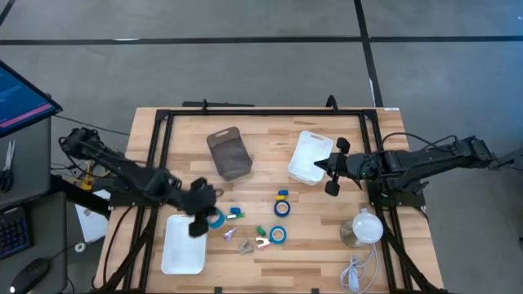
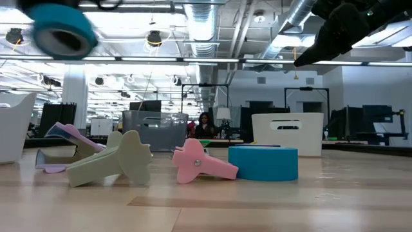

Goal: Pick and place Stapler, Stapler remover, tape
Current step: Put the light blue tape into the bottom white bin, then put the blue stapler into the black bin

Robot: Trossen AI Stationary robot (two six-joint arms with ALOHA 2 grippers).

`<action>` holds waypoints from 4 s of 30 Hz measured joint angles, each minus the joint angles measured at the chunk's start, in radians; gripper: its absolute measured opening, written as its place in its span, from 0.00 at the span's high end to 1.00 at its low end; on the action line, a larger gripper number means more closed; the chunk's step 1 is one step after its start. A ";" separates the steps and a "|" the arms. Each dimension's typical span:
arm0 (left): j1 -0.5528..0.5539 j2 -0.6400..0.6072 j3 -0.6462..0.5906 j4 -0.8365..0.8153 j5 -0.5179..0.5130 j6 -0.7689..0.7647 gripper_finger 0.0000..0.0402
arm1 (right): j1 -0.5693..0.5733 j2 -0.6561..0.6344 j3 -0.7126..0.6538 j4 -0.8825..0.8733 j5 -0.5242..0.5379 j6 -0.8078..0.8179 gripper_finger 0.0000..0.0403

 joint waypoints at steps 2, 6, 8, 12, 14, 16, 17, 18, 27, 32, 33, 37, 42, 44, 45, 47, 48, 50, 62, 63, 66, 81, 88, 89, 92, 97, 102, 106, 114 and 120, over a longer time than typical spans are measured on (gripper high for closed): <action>-0.055 0.008 0.000 -0.025 0.000 -0.095 0.96 | 0.000 0.000 0.000 0.001 0.000 0.000 1.00; -0.141 0.033 0.000 -0.097 0.000 -0.289 0.96 | 0.000 0.000 0.000 0.002 0.000 0.000 1.00; -0.175 0.046 0.000 -0.126 0.008 -0.384 0.96 | 0.000 0.000 0.000 0.002 0.000 0.000 1.00; -0.235 0.072 0.000 -0.170 0.036 -0.529 0.96 | 0.000 0.000 0.000 0.002 0.000 0.000 1.00; -0.257 0.088 0.000 -0.200 0.037 -0.568 0.96 | 0.000 0.000 0.000 0.002 0.000 0.000 1.00; -0.270 0.113 0.000 -0.221 0.038 -0.600 0.96 | 0.000 0.000 0.000 0.002 0.000 0.000 1.00; -0.274 0.129 0.000 -0.232 0.040 -0.610 0.96 | 0.000 0.000 0.000 0.005 0.000 0.000 1.00; -0.277 0.144 0.000 -0.240 0.046 -0.614 0.96 | 0.000 0.000 0.000 0.006 0.000 0.000 1.00; -0.276 0.319 0.000 -0.245 0.124 -0.625 0.96 | 0.001 0.000 0.000 0.006 0.000 0.000 1.00; -0.276 0.353 0.000 -0.243 0.138 -0.626 0.96 | 0.001 0.000 0.000 0.006 0.000 0.000 1.00; -0.276 0.353 0.000 -0.244 0.138 -0.626 0.96 | 0.001 0.000 0.000 0.006 0.000 0.000 1.00; -0.274 0.353 0.000 -0.243 0.136 -0.628 0.91 | 0.001 0.000 0.000 0.006 0.000 0.000 1.00; -0.274 0.353 0.000 -0.249 0.124 -0.632 0.74 | 0.001 0.000 0.000 0.006 0.000 0.000 1.00; -0.274 0.353 0.000 -0.253 0.121 -0.632 0.68 | 0.001 0.000 0.000 0.006 0.000 0.000 1.00; -0.274 0.353 0.000 -0.252 0.121 -0.632 0.66 | 0.001 0.000 0.000 0.006 -0.002 0.000 1.00; -0.274 0.353 0.000 -0.254 0.118 -0.631 0.63 | 0.001 0.000 0.000 0.006 -0.003 0.000 1.00; -0.271 0.353 0.000 -0.254 0.114 -0.630 0.63 | 0.001 0.000 0.000 0.006 -0.003 0.000 1.00; -0.268 0.351 0.000 -0.257 0.114 -0.619 0.64 | 0.001 0.000 0.000 0.006 -0.003 -0.001 1.00; -0.251 0.090 0.000 -0.296 0.092 -0.603 0.78 | 0.001 0.000 0.000 0.012 -0.004 -0.008 1.00; -0.244 0.058 0.000 -0.298 0.073 -0.602 0.80 | 0.001 0.000 0.000 0.015 -0.004 -0.009 1.00; -0.213 -0.025 0.000 -0.298 -0.008 -0.568 0.85 | 0.001 0.000 0.000 0.016 -0.004 -0.009 1.00; 0.087 -0.058 0.000 -0.047 -0.230 0.258 0.99 | 0.001 0.000 0.000 0.017 -0.007 -0.010 1.00; 0.227 0.015 0.000 0.095 -0.001 0.482 1.00 | 0.001 0.000 0.000 0.015 -0.008 -0.008 1.00; 0.235 0.032 0.000 0.102 0.015 0.501 1.00 | 0.001 0.000 0.000 0.015 -0.008 -0.008 1.00; 0.252 0.091 0.000 0.132 0.050 0.556 1.00 | 0.001 0.000 0.000 0.013 -0.008 -0.009 1.00; 0.261 0.185 0.000 0.208 0.055 0.651 0.99 | 0.001 0.000 0.000 0.013 -0.008 -0.009 1.00; 0.260 0.258 0.000 0.252 0.058 0.678 0.97 | 0.001 0.000 0.000 0.013 -0.008 -0.009 1.00; 0.260 0.301 0.000 0.252 0.057 0.711 0.92 | 0.001 0.000 0.000 0.013 -0.008 -0.009 1.00; 0.266 0.342 0.000 0.250 0.097 0.700 0.75 | 0.002 0.000 0.000 0.013 -0.008 -0.009 1.00; 0.274 0.342 0.000 0.251 0.145 0.648 0.65 | 0.002 0.000 0.000 0.013 -0.008 -0.009 1.00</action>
